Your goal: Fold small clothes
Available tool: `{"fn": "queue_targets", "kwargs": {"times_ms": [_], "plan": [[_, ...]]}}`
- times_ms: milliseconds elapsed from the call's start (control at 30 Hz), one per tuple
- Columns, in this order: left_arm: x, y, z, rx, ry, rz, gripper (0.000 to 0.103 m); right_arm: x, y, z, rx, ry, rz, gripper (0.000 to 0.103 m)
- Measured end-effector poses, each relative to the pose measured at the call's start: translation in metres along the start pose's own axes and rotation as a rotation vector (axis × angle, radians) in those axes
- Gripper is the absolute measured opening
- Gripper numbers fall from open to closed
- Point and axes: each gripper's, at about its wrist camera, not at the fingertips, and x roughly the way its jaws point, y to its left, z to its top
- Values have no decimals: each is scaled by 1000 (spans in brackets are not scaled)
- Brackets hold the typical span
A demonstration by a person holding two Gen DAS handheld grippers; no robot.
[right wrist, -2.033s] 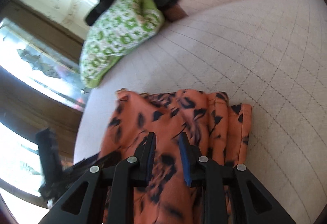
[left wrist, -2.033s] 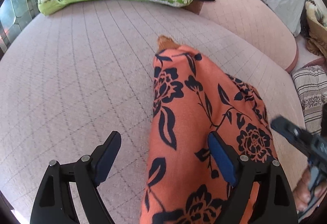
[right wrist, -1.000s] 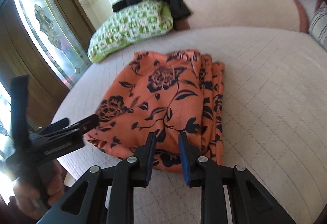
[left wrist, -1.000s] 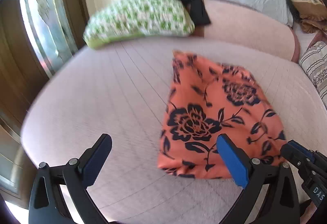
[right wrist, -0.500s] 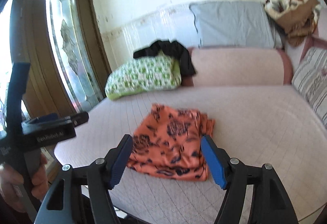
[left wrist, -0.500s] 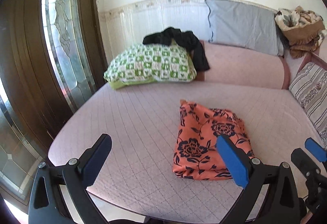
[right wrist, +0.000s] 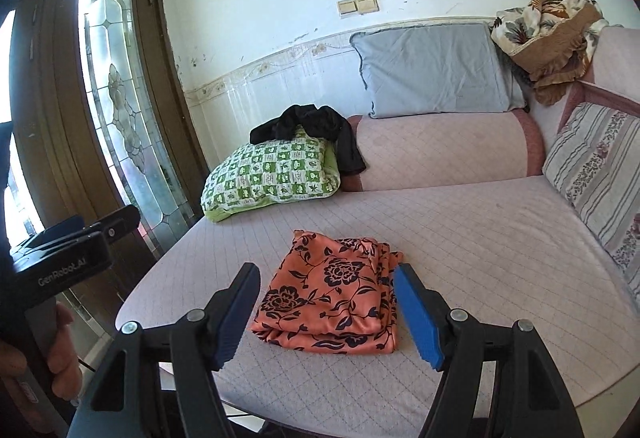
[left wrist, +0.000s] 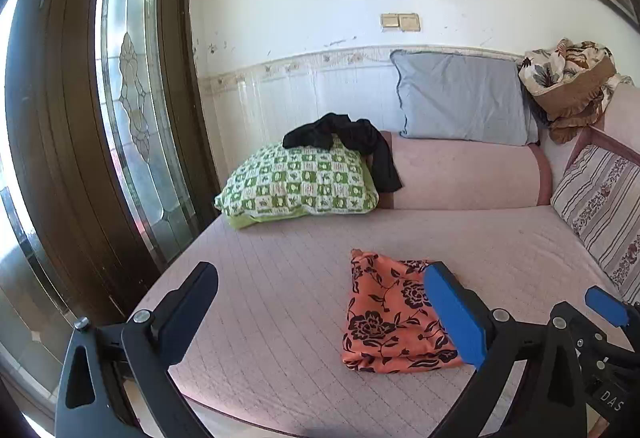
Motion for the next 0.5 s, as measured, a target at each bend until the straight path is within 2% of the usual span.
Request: {"fn": "queue_targets", "kwargs": {"times_ms": [200,500], "plan": [[-16,3,10,-4,-23,-12,103,-16,6,5,15,-3,-29,73],[-39,9,18,-10,-62,1,103,-35,10,19,16,-37,-20,73]]}}
